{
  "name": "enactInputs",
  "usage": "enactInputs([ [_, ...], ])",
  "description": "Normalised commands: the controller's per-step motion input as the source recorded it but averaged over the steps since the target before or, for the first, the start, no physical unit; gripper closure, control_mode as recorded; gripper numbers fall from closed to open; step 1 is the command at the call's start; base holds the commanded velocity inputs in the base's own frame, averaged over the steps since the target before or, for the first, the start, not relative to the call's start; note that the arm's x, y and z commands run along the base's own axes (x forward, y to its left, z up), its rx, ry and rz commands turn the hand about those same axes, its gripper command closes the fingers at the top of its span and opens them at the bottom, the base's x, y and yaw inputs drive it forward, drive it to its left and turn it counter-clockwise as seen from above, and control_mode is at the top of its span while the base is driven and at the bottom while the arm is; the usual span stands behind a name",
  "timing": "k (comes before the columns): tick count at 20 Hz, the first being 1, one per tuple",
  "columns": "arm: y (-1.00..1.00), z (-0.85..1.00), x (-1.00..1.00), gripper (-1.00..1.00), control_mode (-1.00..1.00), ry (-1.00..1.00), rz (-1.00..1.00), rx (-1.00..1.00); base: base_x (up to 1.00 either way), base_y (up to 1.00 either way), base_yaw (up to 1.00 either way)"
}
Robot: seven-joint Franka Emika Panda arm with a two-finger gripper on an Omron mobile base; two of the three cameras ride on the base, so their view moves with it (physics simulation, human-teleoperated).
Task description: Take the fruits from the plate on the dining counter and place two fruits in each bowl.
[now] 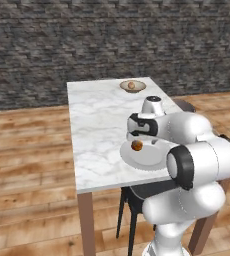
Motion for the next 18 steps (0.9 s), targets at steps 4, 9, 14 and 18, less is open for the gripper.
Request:
enactInputs([
  [4, 0.00, -0.27, 0.43, -1.00, -1.00, 0.00, 0.00, 0.00, 0.00, 0.00, 0.00],
  [9, 0.00, -0.06, 0.49, -1.00, -1.00, -0.01, 0.00, 0.00, 0.00, 0.00, 0.00],
  [14, 0.00, -0.06, 0.31, -1.00, -1.00, 0.00, 0.00, 0.00, 0.00, 0.00, 0.00],
  [18, 0.00, -0.21, 0.08, -1.00, -1.00, 0.00, 0.00, 0.00, 0.00, 0.00, 0.00],
])
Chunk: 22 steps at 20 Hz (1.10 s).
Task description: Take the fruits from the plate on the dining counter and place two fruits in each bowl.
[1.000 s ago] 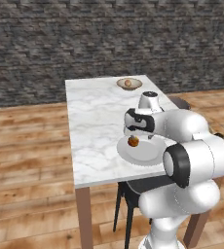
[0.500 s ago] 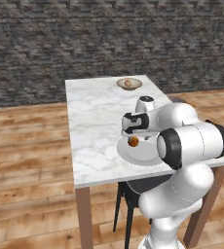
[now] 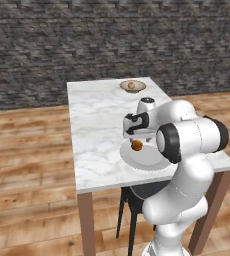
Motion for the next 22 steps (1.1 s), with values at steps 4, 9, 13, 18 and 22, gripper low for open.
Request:
enactInputs([
  [4, 0.00, -0.27, 0.04, -1.00, -1.00, 0.00, 0.00, 0.00, 0.00, 0.00, 0.00],
  [9, 0.00, -0.32, 0.03, -1.00, -1.00, 0.00, 0.00, 0.00, 0.00, 0.00, 0.00],
  [13, 0.00, -0.33, 0.00, -1.00, -1.00, 0.00, 0.00, 0.00, 0.00, 0.00, 0.00],
  [18, 0.00, -0.31, 0.00, -1.00, -1.00, 0.00, 0.00, 0.00, 0.00, 0.00, 0.00],
  [22, 0.00, -0.11, 0.01, -1.00, -1.00, 0.00, 0.00, 0.00, 0.00, 0.00, 0.00],
])
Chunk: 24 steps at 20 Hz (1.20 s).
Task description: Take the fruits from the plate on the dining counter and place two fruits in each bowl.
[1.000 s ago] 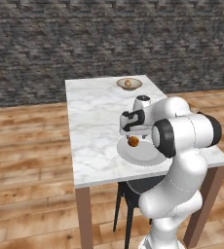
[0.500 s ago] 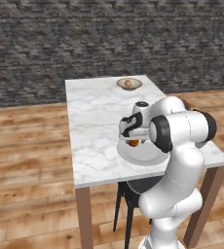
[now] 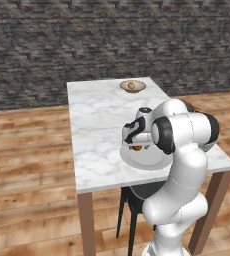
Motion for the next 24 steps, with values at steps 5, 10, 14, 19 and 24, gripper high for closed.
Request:
enactInputs([
  [5, 0.00, 0.00, 0.04, -1.00, -1.00, 0.00, 0.00, 0.00, 0.00, 0.00, 0.00],
  [10, 0.00, 0.00, 0.05, -1.00, -1.00, 0.00, 0.00, 0.00, 0.00, 0.00, 0.00],
  [14, 0.00, -0.03, 0.01, -1.00, -1.00, 0.00, 0.00, 0.00, 0.00, 0.00, 0.00],
  [19, 0.00, -0.06, 0.00, 1.00, -1.00, 0.00, 0.00, 0.01, 0.00, 0.00, 0.00],
  [24, 0.00, -0.02, 0.00, 1.00, -1.00, 0.00, 0.00, 0.00, 0.00, 0.00, 0.00],
])
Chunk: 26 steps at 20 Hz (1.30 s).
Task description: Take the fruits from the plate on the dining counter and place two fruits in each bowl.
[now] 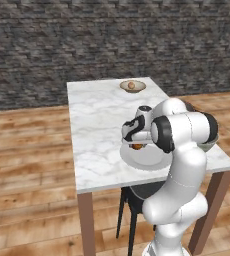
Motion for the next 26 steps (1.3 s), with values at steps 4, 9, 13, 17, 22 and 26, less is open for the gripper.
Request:
enactInputs([
  [4, 0.00, 0.00, 0.00, 1.00, -1.00, -0.01, 0.00, 0.00, 0.00, 0.00, 0.00],
  [9, 0.07, 0.09, -0.29, 1.00, -1.00, 0.00, -0.06, 0.00, 0.00, 0.00, 0.00],
  [13, 0.33, 0.76, -1.00, 1.00, -1.00, 0.00, -0.20, 0.04, 0.00, 0.00, 0.00],
  [17, 0.22, 1.00, -1.00, 1.00, -1.00, 0.00, -0.17, 0.01, 0.00, 0.00, 0.00],
  [22, 0.07, 1.00, -1.00, 1.00, -1.00, 0.01, -0.12, 0.00, 0.00, 0.00, 0.00],
  [26, -0.01, 0.99, -1.00, 1.00, -1.00, 0.07, -0.07, 0.00, 0.00, 0.00, 0.00],
])
